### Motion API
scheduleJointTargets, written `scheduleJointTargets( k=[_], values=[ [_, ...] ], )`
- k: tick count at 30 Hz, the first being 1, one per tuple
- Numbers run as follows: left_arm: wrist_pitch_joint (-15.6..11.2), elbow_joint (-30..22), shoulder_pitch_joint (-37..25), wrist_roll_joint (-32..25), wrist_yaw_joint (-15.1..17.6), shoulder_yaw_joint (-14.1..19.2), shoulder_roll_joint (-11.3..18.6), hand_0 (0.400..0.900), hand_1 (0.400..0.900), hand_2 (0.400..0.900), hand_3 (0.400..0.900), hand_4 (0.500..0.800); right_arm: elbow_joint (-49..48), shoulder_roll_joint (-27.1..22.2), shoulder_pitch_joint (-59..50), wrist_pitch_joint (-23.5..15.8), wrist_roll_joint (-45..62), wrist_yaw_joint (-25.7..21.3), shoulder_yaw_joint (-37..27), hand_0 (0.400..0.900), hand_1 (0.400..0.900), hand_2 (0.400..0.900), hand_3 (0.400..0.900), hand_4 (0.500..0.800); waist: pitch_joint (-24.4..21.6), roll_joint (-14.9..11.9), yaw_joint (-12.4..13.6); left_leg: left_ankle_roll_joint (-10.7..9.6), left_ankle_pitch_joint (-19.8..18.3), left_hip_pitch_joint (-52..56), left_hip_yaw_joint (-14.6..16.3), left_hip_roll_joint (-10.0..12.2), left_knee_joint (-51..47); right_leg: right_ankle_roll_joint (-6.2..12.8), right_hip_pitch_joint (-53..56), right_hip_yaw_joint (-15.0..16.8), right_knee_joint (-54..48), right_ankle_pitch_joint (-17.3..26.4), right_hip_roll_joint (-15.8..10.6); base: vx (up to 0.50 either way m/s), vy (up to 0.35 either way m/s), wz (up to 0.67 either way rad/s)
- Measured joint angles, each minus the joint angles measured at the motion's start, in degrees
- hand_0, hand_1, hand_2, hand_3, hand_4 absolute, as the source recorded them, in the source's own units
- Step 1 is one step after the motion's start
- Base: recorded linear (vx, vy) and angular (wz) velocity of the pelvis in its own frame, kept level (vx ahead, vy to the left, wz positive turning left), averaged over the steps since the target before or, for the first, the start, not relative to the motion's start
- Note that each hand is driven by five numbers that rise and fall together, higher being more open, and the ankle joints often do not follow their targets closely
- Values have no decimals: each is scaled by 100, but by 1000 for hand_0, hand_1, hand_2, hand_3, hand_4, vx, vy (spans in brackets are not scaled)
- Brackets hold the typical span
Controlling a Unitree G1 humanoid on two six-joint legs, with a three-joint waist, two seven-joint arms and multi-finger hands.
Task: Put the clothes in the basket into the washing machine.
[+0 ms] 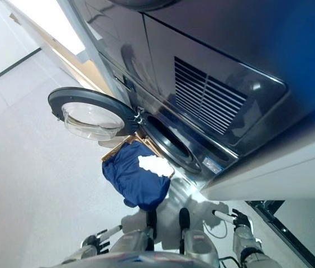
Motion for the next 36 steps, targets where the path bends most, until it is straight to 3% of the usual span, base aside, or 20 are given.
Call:
scheduleJointTargets(
  k=[7, 13, 21, 26, 29, 36],
  values=[
    [-105, -181, -91, 32, -4, 7, 292, 900, 900, 900, 900, 800, -477, -23, -85, 53, -214, 417, 586, 900, 900, 900, 900, 800, -16, -161, 130, -5, -73, 57, 86, 10, 0, 50, 8, 123, -2, -22, 8, -30, 67, -4],
    [-139, -329, -274, -139, 16, -12, 310, 900, 900, 900, 900, 800, -810, -38, -472, 49, -312, 612, 1220, 900, 900, 900, 900, 800, 85, -279, 177, 1, -4, -501, 91, 15, 163, 57, -554, 120, 151, 30, 15, -114, 51, 0],
    [-366, -521, -907, -501, 80, -102, 410, 900, 900, 900, 900, 800, -1130, -15, -1651, 44, -312, 1035, 1991, 900, 900, 900, 900, 800, 733, -263, 434, 4, 32, -1039, 36, 10, 434, 42, -1091, 70, 474, 52, 6, -89, 29, 4],
    [-497, -700, -1327, -885, 283, -139, 438, 900, 900, 900, 900, 800, -1095, 92, -2600, 3, -315, 966, 2265, 900, 900, 900, 900, 800, 1187, -211, 566, 7, -64, -1604, -21, 1, 957, 39, -1707, 52, 1116, -95, -6, -100, 35, 5],
    [-606, -767, -1568, -1124, 357, -280, 446, 900, 900, 900, 900, 800, -1085, 238, -3064, -5, -341, 897, 2469, 900, 900, 900, 900, 800, 1384, -204, 627, 13, -211, -2036, -70, -86, 1447, 29, -2263, -5, 1938, -430, -84, -88, 42, 15],
    [-728, -1342, -1674, -1468, 598, -520, 424, 900, 900, 900, 900, 800, -722, 555, -3650, -2, -717, 547, 2708, 900, 900, 900, 900, 800, 1639, -217, 771, -48, -375, -3076, -351, -181, 2359, -3, -3289, -232, 3032, -817, -246, -58, 24, 21]
  ],
)
